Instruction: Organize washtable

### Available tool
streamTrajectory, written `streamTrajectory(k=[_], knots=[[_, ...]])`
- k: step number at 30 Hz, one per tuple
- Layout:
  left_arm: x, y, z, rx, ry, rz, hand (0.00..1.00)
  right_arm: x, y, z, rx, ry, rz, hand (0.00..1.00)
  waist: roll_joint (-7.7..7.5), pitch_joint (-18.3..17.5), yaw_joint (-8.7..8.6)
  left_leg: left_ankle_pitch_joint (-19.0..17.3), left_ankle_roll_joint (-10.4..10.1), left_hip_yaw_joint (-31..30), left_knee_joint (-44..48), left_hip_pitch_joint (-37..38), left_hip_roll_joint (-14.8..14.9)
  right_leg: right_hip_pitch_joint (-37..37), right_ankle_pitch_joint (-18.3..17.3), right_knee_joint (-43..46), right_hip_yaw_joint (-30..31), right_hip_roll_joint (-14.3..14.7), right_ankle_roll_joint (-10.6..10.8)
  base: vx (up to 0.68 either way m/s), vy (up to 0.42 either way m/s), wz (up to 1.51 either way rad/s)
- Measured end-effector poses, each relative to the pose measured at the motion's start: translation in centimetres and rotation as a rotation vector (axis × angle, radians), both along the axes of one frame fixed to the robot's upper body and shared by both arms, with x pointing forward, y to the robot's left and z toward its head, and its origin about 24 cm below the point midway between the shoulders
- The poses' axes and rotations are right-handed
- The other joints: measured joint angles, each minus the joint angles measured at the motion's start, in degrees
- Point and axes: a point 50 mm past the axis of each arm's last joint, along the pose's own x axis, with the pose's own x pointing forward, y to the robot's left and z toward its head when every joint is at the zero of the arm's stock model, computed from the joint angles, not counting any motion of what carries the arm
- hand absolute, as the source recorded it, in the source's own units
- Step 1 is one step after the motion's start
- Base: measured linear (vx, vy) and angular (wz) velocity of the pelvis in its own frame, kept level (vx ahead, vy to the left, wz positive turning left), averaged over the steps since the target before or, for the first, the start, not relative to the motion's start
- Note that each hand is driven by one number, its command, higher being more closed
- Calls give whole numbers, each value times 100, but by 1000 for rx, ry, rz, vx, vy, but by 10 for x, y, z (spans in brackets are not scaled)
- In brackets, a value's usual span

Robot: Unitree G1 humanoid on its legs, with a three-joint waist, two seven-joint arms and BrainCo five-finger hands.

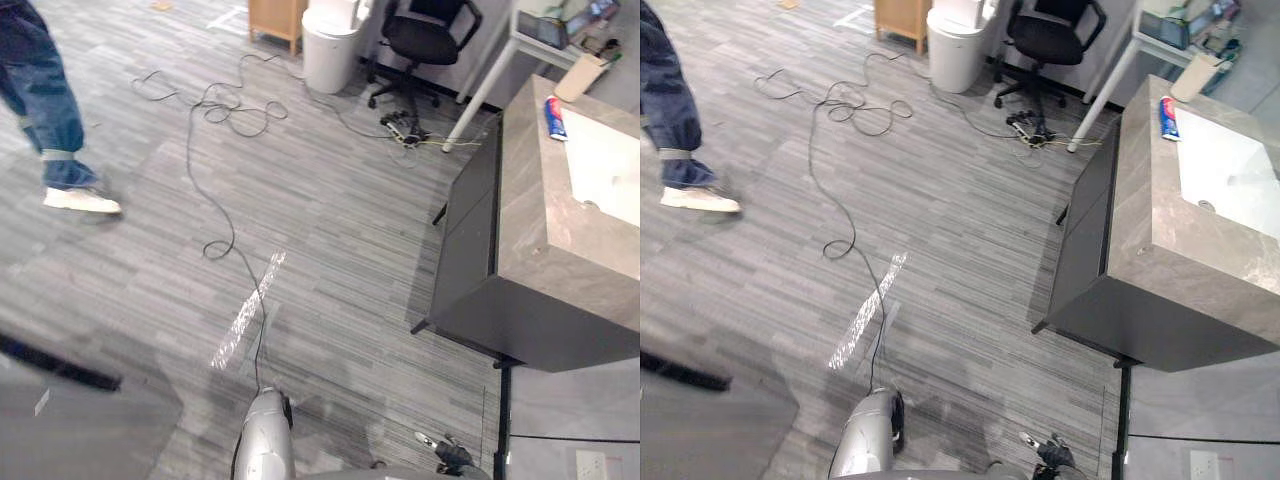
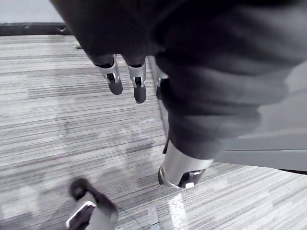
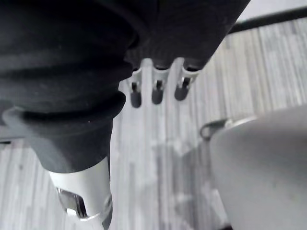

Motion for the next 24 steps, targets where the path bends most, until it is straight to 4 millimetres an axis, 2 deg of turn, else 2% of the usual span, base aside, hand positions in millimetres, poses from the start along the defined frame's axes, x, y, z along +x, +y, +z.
streamTrajectory(k=[1,2,3,4,5,6,8,9,10,11,12,13,14,15,16,17,18,19,20,21,22,23,24], knots=[[3,-3,-1,-10,-3,-19,0,-2,0,-1,7,8,-7,0,60,-43,18,-68,117,175,-151,209,-157,-190,190,800,226,-96,68,271,431,-58],[6,-4,-1,-11,-1,-44,0,-3,-4,0,3,8,-26,0,102,-100,-1,-78,137,306,-373,413,-275,-304,383,1339,339,-128,32,234,432,-49],[8,-1,-1,-3,5,-77,0,-5,-5,-1,1,10,-43,0,223,-122,-27,-61,155,381,-668,619,-427,-403,584,1785,342,-159,-84,193,395,-46],[15,-3,-1,-3,-1,-122,0,-5,-8,0,0,3,-68,0,192,-193,-34,62,105,423,-1291,1057,-719,-566,785,2461,355,-129,-182,176,389,-39],[16,-1,0,4,0,-134,0,-6,-9,0,-1,3,-70,0,203,-203,-30,85,83,418,-1408,1144,-777,-615,786,2570,346,-110,-181,126,368,-50],[17,-1,0,6,8,-168,0,-8,-11,0,-5,5,-79,0,346,-262,-31,248,84,414,-1883,1441,-925,-731,770,2824,288,70,-181,109,348,-36],[22,-2,0,6,2,-205,0,-9,-13,1,-8,-4,-93,0,468,-343,-148,467,159,354,-2550,1864,-1093,-849,619,2854,-67,476,-235,108,304,-20],[32,-5,0,0,-19,-249,0,-8,-18,2,-16,-13,-98,0,590,-335,-217,472,-67,222,-3028,2130,-1153,-1058,415,2796,-320,905,-415,110,257,-4],[48,-2,2,11,-54,-280,0,-5,-13,2,-8,-31,-99,0,361,-308,-294,-48,-323,492,-2819,2183,-1128,-1351,195,2570,-515,1069,-528,135,231,0],[57,3,5,28,-71,-296,0,-2,-8,3,4,-46,-105,0,278,-230,-297,-137,545,478,-2162,2121,-1040,-1450,69,2495,-625,985,-440,201,120,-13],[63,3,6,31,-80,-305,0,1,-15,4,2,-70,-148,0,520,-107,-345,-293,300,219,-1973,2315,-571,-1567,-85,2105,-847,1243,-113,315,96,-14],[72,10,9,54,-83,-331,0,-1,-16,3,0,-52,-156,0,350,-12,-311,-198,228,-59,-2217,2614,-902,-1680,-92,1460,-724,1349,-192,308,90,-18],[78,9,10,55,-93,-350,0,0,-17,4,0,-55,-163,0,368,2,-341,-129,252,-55,-2423,2764,-949,-1803,0,1162,-774,1478,-328,253,135,13],[90,3,10,50,-116,-371,0,2,-21,5,-13,-65,-163,0,415,53,-476,-75,244,-161,-2883,3091,-1050,-2041,334,553,-953,1694,-471,148,97,32],[94,1,11,53,-123,-381,0,1,-22,5,-14,-64,-172,0,402,70,-531,-53,207,-234,-3094,3249,-1132,-2165,584,251,-1057,1719,-500,293,178,63],[105,-3,12,55,-142,-414,0,-9,-22,3,-12,-39,-207,0,342,108,-639,-38,172,-415,-3482,3561,-1373,-2402,996,-173,-1382,1667,-553,408,212,71],[107,-8,11,45,-140,-435,0,-23,-22,1,-12,-4,-240,0,296,123,-670,-101,138,-516,-3793,3955,-1568,-2598,1166,-229,-1687,1590,-677,450,208,64],[106,-10,11,42,-138,-438,0,-29,-21,-1,-4,10,-268,0,306,122,-700,-188,78,-535,-3823,4107,-1607,-2665,1169,-151,-1842,1588,-702,473,163,51],[93,-13,7,25,-109,-424,0,-42,-23,-2,-6,38,-311,0,456,77,-814,-449,-308,-580,-3648,4335,-1523,-2740,1087,211,-2136,1753,-984,584,208,32],[79,-15,3,10,-81,-404,0,-52,-24,-2,-9,58,-328,0,512,46,-833,-457,-317,-492,-3172,4302,-1496,-2691,1018,481,-2260,1900,-1536,791,266,22],[68,-17,1,-6,-64,-368,0,-61,-22,-3,2,83,-359,0,487,-63,-835,-549,-479,-324,-1948,3896,-1486,-2527,935,580,-2433,2032,-2086,582,205,7],[61,-18,-1,-18,-57,-344,0,-63,-21,-3,5,87,-375,0,473,-136,-863,-525,-527,-260,-1025,3549,-1483,-2344,834,425,-2496,2113,-2317,778,191,-3],[51,-28,-5,-59,-37,-295,0,-62,-29,-1,-15,65,-381,0,633,-177,-826,-290,-881,-131,782,2926,-1172,-2095,1085,263,-2140,2319,-2544,784,214,-41]])
